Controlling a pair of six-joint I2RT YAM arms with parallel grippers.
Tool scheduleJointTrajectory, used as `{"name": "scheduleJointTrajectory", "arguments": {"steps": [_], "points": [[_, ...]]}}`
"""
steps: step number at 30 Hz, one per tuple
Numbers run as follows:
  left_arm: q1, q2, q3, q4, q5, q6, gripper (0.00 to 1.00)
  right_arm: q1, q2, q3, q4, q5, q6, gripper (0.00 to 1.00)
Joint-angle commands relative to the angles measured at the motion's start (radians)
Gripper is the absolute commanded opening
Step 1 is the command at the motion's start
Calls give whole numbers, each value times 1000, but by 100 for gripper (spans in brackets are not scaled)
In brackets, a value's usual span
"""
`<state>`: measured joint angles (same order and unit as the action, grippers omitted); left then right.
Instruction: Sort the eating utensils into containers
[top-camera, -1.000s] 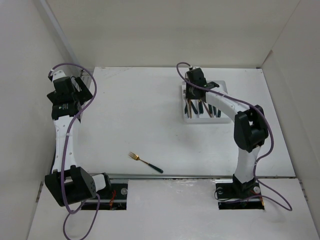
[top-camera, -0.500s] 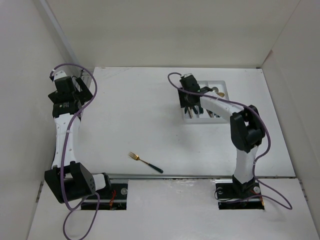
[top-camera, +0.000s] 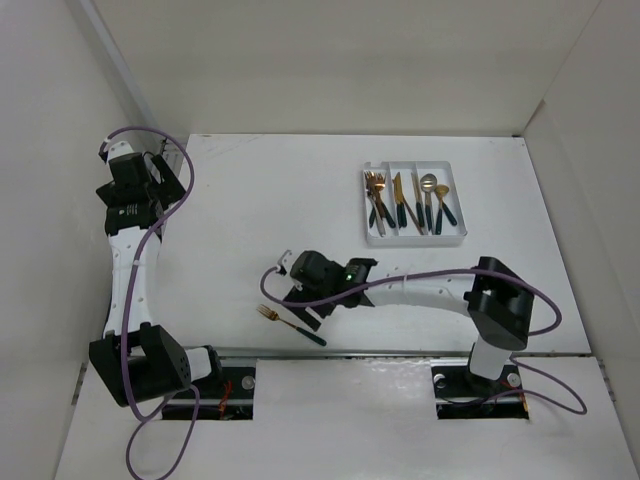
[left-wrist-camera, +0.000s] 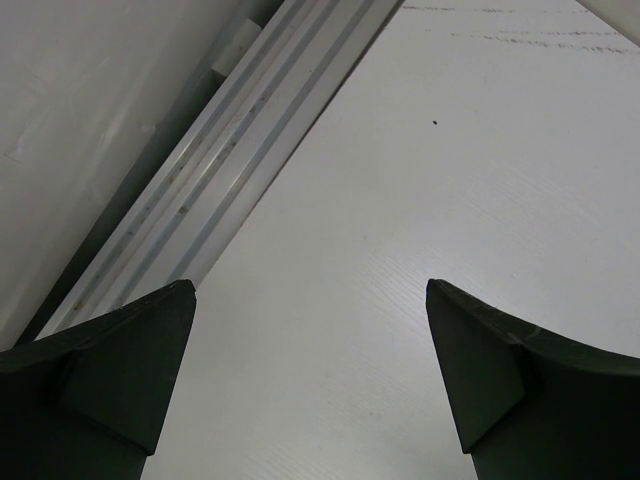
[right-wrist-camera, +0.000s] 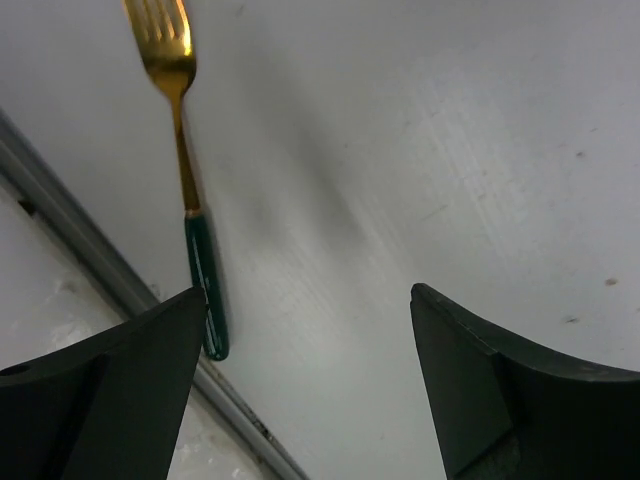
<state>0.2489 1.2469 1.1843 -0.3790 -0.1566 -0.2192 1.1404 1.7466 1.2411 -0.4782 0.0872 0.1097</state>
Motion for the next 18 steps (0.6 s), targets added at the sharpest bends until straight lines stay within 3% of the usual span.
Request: {"name": "scheduleJointTrajectory", "arguments": {"steps": [1,9,15,18], "points": [[4,-27,-9,34,11,1,100,41,-9,6,-9,-7,70,88],[4,-47,-28,43,11,-8,100,171,71,-3,-7,23,114,86],[4,-47,-28,43,20,-8,100,180,185,40,-29,114,163,81],[4,-47,-28,43,20,-8,100,180,199,66,-48,175,183,67]]}}
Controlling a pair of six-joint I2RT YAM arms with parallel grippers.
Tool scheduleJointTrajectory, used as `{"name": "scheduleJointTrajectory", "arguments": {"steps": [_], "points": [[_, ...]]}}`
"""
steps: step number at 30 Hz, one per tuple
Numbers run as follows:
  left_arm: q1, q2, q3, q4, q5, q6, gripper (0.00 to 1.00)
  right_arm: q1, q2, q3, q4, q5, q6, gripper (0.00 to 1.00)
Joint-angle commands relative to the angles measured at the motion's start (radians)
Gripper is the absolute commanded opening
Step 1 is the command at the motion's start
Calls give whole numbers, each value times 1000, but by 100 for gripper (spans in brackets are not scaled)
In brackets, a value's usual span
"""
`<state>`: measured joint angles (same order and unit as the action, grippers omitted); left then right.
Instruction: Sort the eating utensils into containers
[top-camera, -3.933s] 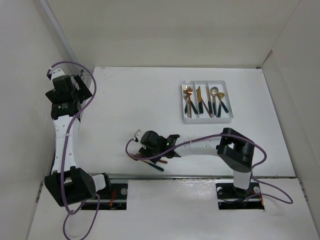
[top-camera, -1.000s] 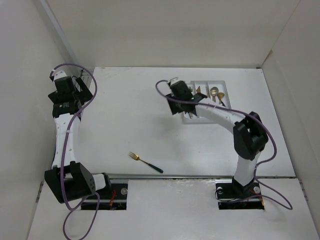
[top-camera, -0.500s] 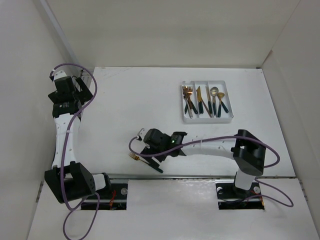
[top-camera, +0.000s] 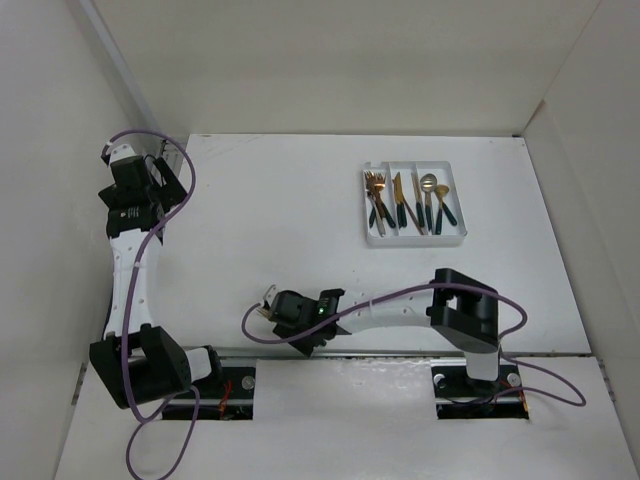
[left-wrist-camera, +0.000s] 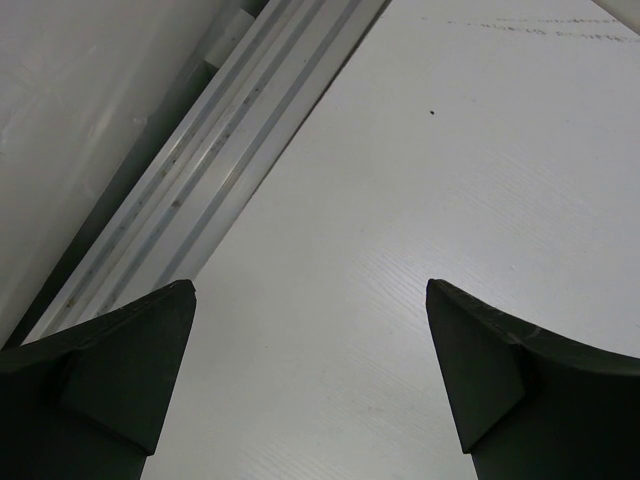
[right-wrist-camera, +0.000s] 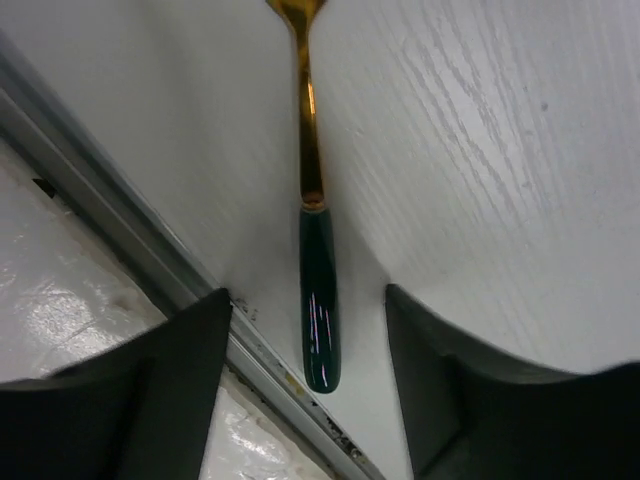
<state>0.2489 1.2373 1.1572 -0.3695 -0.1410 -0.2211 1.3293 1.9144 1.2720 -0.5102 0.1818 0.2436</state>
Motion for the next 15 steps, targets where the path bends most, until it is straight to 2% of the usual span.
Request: {"name": "scheduleJointTrajectory", "arguments": {"steps": [1,4,7,8,12,15], "points": [[4,-38,-1,34,4,-6,100,-8,31,35,-16,81,49,53],[4,-38,-1,34,4,-6,100,-8,31,26,12,79,59,38],[4,-38,-1,34,4,-6,100,-8,40,26,22,70,48,16],[4,-38,-1,34,4,-6,100,-8,40,36,22,70,48,0],[4,-38,-1,34,4,-6,100,-8,31,81,13,81,11,0],[4,-38,-1,34,4,-6,100,-64,-40,113,22,81,11,0]]}}
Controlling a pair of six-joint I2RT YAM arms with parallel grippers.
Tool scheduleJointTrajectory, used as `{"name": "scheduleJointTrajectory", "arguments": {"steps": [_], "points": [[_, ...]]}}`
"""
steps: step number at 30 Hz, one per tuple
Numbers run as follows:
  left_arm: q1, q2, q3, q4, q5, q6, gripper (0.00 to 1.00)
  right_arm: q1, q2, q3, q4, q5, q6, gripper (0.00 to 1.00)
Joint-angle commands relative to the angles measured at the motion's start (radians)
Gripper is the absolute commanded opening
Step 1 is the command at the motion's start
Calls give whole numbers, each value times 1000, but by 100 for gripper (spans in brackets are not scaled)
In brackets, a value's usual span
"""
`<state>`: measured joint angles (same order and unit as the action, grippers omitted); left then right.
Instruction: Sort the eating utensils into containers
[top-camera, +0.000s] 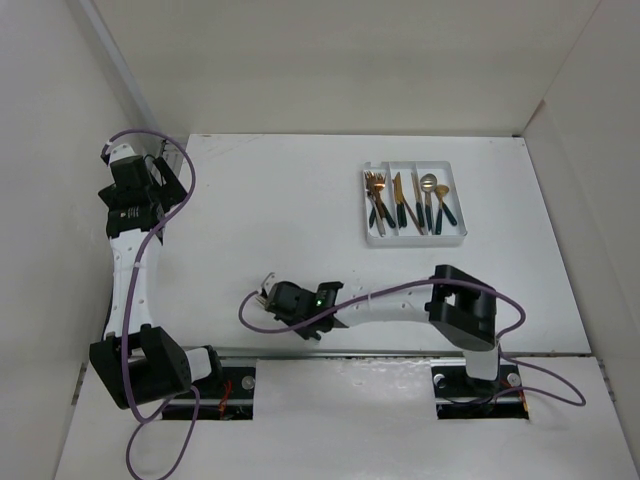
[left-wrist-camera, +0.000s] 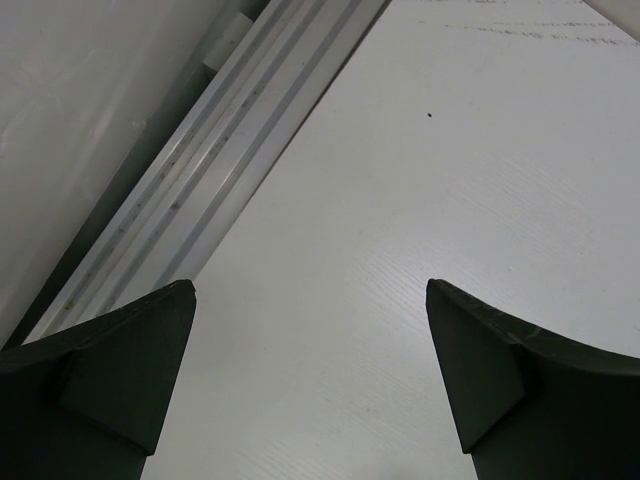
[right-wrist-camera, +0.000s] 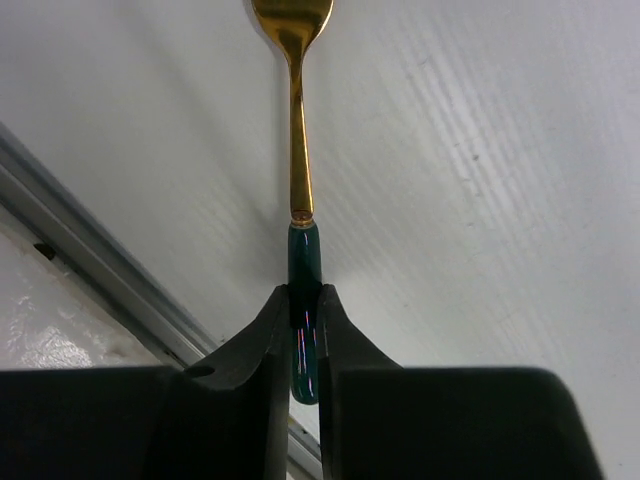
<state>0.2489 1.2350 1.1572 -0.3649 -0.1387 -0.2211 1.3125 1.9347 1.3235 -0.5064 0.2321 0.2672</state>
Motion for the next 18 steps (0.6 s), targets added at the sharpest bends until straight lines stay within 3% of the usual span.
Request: {"name": "scheduleJointTrajectory", "arguments": {"steps": [1,9,15,18], "points": [[4,-35,-1,29,2,-6,100,-103,-80,74,28,10,0,0],[4,-35,-1,29,2,-6,100,-468,-163,135,68,47,44,0],[4,-26,-1,29,-7,-6,100,-744,-94,177,97,-23,76,0],[4,-26,-1,29,-7,-6,100,-820,-37,207,108,-45,67,0]]}}
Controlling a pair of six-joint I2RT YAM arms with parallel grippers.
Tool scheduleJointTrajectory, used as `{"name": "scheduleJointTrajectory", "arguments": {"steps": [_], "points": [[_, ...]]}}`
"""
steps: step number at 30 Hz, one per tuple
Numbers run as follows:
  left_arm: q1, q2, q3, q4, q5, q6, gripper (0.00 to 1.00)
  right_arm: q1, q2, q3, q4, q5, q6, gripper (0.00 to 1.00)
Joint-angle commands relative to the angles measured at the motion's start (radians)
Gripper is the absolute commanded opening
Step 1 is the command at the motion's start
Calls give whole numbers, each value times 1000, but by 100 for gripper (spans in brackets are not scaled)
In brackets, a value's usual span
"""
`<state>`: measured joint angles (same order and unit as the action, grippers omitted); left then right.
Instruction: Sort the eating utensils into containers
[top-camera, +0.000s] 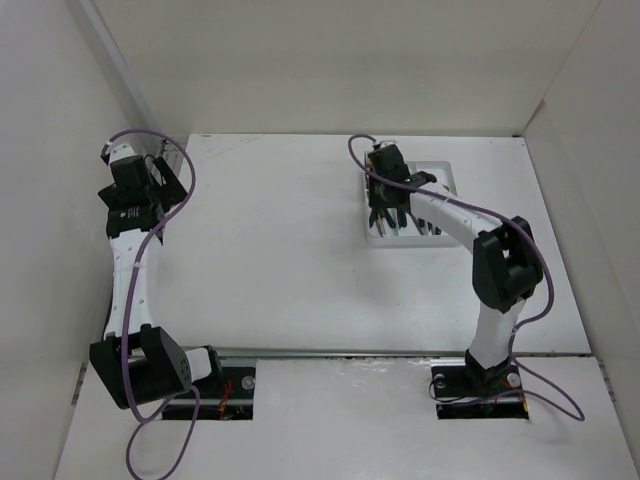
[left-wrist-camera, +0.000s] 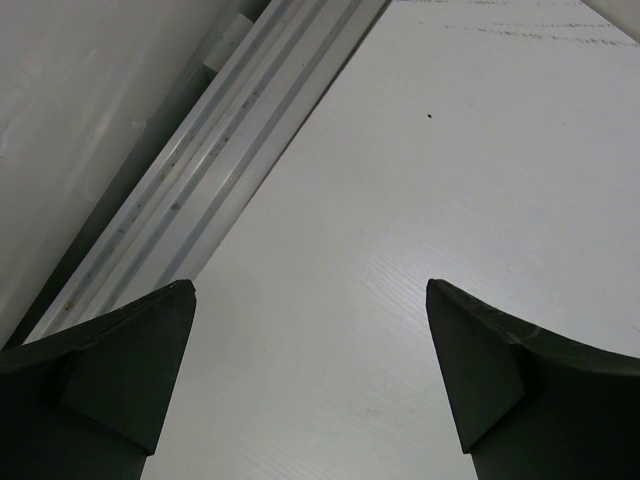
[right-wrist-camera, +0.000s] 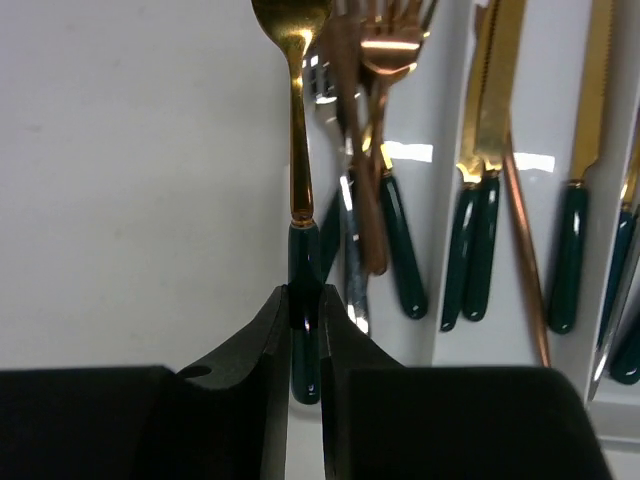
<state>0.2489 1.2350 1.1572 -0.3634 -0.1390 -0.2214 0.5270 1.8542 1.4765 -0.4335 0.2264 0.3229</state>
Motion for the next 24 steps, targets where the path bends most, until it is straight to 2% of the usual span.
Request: {"name": "scheduleJointTrajectory", "arguments": {"steps": [1,7,9,10,12,18,24], "points": [[4,-26,9,27,-7,-6,100,-47,59,77,35,-39,11,0],[13,-17,9,27,-16,-6,100,-102,140,108,15,-62,1,0],[13,-17,9,27,-16,-6,100,-113,149,108,6,-62,10,15],[13,-8,9,27,-16,-6,100,-113,149,108,6,-62,10,33],[13,-8,9,27,-16,-6,100,-113,140,108,6,-52,10,45],[13,-8,9,27,-34,4,100,-113,-28,67,28,-30,-33,58],[13,-8,9,27,-34,4,100,-228,-297,-45,93,-39,-53,65]]}}
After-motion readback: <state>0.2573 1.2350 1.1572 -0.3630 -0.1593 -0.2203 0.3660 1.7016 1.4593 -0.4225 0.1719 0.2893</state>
